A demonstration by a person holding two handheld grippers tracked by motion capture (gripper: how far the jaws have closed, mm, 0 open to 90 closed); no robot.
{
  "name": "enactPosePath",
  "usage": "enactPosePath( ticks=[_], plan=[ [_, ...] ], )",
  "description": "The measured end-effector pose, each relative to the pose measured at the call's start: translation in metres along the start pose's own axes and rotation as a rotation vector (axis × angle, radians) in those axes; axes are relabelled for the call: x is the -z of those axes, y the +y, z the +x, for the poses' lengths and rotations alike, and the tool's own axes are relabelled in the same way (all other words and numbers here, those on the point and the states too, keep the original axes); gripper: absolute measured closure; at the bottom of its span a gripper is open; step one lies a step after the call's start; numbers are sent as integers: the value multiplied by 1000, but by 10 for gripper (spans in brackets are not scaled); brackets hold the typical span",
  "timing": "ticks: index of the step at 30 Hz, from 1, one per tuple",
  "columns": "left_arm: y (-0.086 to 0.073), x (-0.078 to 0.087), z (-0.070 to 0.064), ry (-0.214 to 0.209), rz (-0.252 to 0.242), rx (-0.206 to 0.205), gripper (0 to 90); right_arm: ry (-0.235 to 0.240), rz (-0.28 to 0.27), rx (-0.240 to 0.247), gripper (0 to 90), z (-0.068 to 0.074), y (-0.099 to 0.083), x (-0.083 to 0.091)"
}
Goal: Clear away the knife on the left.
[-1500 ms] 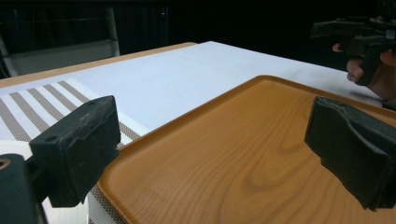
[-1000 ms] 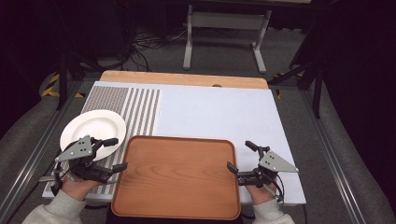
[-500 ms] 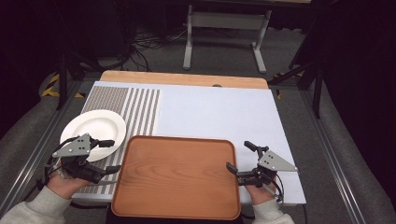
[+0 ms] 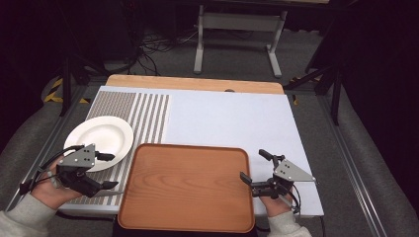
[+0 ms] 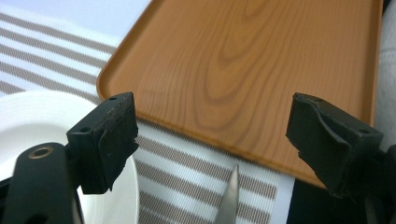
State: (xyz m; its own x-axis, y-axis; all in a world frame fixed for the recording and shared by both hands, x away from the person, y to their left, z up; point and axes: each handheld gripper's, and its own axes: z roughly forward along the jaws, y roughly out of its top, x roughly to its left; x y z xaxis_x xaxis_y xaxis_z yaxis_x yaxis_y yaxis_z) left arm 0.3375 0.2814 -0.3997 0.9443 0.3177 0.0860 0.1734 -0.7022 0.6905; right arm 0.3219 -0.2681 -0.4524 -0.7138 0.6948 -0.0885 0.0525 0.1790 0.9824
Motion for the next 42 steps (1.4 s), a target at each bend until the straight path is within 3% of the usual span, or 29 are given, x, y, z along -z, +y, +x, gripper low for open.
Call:
enactPosePath(
  ticks=[5, 25, 29, 35, 42],
  plan=[
    [-2, 3, -1, 9, 95, -45, 183, -1, 3, 0, 9, 0, 0, 0],
    [-20, 21, 5, -34, 303, -48, 254, 9, -13, 8, 9, -2, 4, -2],
    [-25, 22, 7, -38, 347, -54, 264, 9, -12, 6, 9, -2, 4, -2],
    [-30, 20, 8, -43, 429, -97, 276, 8, -11, 4, 9, -2, 4, -1],
    [-39, 20, 13, -29, 498, -100, 328, 11, -15, 0, 9, -2, 4, -1]
  ],
)
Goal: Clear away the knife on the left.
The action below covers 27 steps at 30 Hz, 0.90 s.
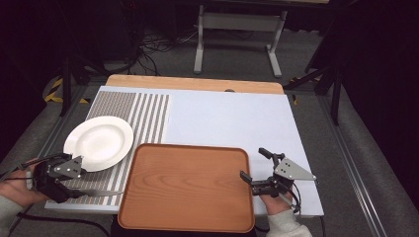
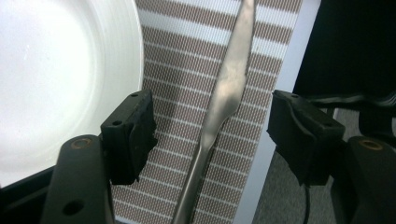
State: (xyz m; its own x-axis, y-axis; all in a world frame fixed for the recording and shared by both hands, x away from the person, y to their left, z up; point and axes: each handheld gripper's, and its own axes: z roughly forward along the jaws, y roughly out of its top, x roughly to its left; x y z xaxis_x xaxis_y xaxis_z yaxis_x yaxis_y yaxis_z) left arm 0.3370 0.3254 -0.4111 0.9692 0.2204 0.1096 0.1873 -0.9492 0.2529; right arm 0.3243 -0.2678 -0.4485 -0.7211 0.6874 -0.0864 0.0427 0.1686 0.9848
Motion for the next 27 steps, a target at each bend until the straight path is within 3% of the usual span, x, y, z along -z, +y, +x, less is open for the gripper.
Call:
enactPosePath(
  ticks=[8, 17, 20, 22, 27],
  plan=[
    [-4, -8, 7, -27, 98, -17, 365, 2, 0, -6, 9, 0, -1, -1],
    [-7, -16, 14, -51, 144, -40, 393, 6, 0, -7, 9, 0, -1, -2],
    [-9, -20, 14, -63, 162, -71, 442, 8, -3, 2, 14, 0, 0, -1],
    [-9, -25, 14, -75, 191, -120, 480, 10, -2, 4, 15, 0, 0, 0],
    [-6, -27, 14, -79, 213, -166, 587, 8, -1, 7, 15, 1, 0, 1]
  ],
)
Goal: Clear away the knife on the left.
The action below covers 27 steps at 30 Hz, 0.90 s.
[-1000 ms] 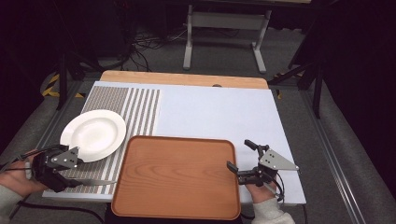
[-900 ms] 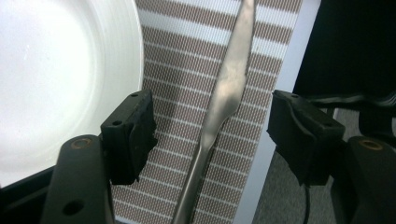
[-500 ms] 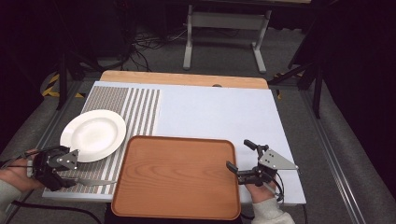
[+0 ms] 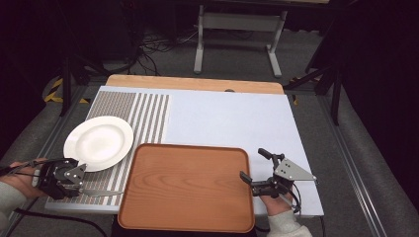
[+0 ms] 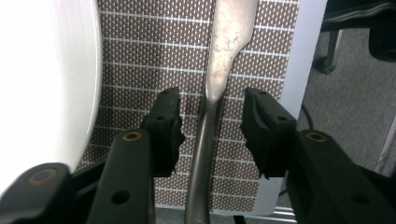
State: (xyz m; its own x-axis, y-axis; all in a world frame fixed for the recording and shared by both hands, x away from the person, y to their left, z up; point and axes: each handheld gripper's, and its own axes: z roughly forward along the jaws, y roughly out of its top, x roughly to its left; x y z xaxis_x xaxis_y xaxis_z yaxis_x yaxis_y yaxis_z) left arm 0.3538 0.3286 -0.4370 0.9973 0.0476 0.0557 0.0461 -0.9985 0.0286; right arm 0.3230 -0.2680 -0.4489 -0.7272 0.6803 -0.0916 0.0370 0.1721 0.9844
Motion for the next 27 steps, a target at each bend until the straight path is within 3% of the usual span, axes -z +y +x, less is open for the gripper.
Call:
enactPosePath(
  ticks=[6, 12, 21, 22, 24, 27],
  plan=[
    [5, -4, 3, -32, 60, -43, 679, 1, 2, 4, 17, 0, 0, 0],
    [6, -7, 2, -12, 116, -56, 767, -5, 20, 5, 20, 0, -1, 1],
    [7, -10, 4, -11, 119, -94, 788, 3, 10, 4, 21, 1, -1, 1],
    [7, -10, 2, -15, 129, -77, 790, 2, 12, 7, 21, 2, -1, 1],
    [9, -9, 1, -7, 147, -91, 793, 4, 10, 7, 21, 2, 0, 2],
    [8, -10, 1, -7, 135, -82, 796, 5, 8, 9, 21, 2, 0, 2]
  ],
)
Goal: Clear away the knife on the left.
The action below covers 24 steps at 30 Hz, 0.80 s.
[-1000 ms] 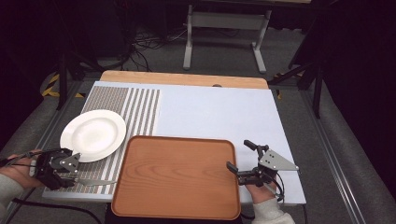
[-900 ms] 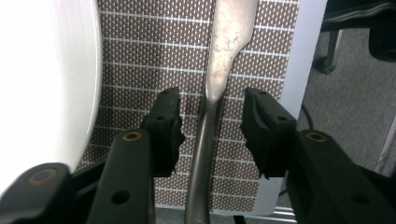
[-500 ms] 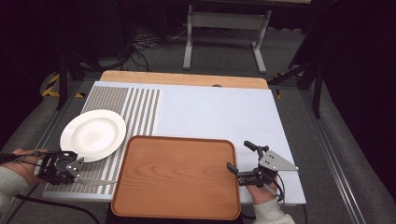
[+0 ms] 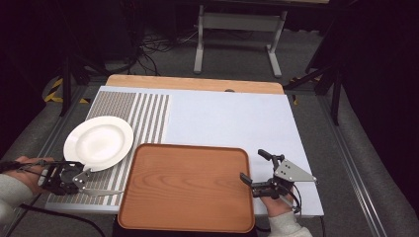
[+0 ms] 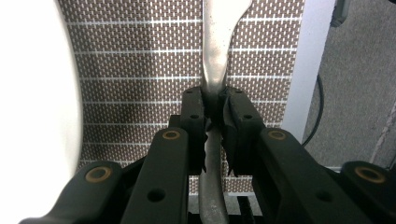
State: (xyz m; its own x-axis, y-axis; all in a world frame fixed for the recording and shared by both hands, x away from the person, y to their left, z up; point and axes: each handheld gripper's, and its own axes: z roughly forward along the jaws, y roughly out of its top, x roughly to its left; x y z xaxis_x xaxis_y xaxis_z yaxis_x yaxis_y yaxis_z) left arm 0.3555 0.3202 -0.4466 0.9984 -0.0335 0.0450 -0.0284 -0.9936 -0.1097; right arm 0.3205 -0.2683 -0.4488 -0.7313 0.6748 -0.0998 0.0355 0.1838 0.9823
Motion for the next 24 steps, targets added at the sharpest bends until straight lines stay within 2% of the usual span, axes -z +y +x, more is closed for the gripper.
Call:
enactPosePath(
  ticks=[1, 3, 4, 13, 15, 19, 24],
  plan=[
    [0, 0, -1, -2, -2, 8, 796, 0, -1, 0, 21, 0, 0, 0],
    [0, 0, -1, 5, -3, -1, 797, -1, -2, -6, 21, 0, 0, 0],
    [0, 0, 0, 16, -1, -19, 797, 0, -3, -8, 21, -1, 0, 0],
    [-1, 1, -1, 6, -8, 13, 799, 0, -2, -12, 21, -1, 0, 0],
    [-1, 1, 0, 12, -6, 5, 799, -2, -3, -12, 21, -1, 0, 0],
    [0, 2, 0, 6, 0, 20, 800, -1, -7, -15, 21, -1, 0, 0],
    [-2, 10, 0, 6, -10, 72, 802, -6, -9, -18, 21, -1, 0, 1]
  ],
)
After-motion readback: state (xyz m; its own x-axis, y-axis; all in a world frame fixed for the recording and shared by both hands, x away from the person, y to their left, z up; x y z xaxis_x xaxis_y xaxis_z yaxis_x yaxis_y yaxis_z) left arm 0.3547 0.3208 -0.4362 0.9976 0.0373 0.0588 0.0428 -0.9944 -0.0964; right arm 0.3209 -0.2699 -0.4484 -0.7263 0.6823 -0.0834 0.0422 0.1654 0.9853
